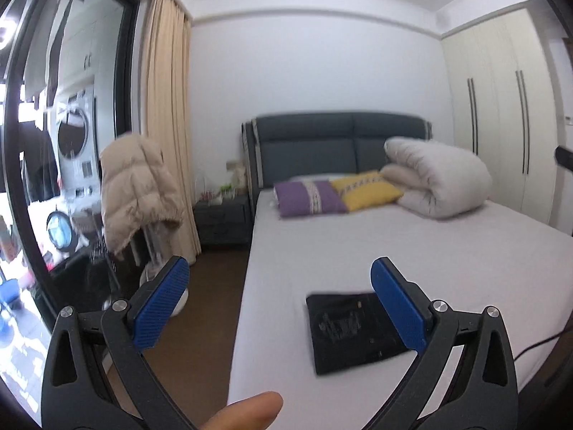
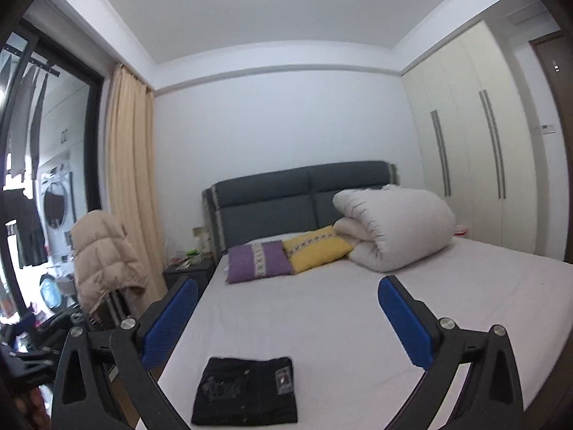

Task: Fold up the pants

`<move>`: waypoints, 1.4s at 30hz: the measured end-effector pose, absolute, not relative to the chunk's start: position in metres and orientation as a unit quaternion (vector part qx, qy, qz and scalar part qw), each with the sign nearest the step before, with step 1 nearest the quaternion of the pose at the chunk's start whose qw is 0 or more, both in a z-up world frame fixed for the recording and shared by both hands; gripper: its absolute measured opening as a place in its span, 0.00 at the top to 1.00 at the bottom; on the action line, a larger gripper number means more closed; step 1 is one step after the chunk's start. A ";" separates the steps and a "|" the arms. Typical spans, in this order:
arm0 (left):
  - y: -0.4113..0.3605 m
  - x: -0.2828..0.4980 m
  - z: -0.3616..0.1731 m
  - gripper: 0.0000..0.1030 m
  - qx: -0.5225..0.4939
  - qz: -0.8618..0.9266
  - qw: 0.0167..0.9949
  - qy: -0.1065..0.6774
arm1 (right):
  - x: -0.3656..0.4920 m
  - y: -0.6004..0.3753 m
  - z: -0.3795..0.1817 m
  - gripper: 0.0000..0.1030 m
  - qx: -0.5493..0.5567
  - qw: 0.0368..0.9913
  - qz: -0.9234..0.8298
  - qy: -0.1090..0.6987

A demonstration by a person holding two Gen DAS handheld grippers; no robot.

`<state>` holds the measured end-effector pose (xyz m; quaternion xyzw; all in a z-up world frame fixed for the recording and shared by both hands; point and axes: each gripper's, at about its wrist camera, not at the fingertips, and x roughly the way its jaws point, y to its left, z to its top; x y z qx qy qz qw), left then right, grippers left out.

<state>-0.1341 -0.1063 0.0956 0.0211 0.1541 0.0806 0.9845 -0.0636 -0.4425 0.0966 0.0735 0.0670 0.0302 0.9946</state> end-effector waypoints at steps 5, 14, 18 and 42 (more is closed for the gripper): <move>-0.112 -0.120 0.054 0.00 -0.012 0.065 0.969 0.240 | -0.048 -0.433 0.068 0.00 0.074 0.987 0.004 0.140; -0.105 -0.071 -0.038 0.00 -0.047 0.078 0.930 0.356 | -0.011 -0.414 -0.014 0.00 0.079 0.953 -0.023 0.293; -0.103 -0.059 -0.056 0.00 -0.048 0.083 0.925 0.367 | -0.009 -0.390 -0.030 0.00 0.042 0.951 -0.001 0.307; -0.104 -0.031 -0.089 0.00 -0.042 0.082 0.911 0.401 | 0.009 -0.369 -0.070 0.00 0.011 0.928 0.034 0.371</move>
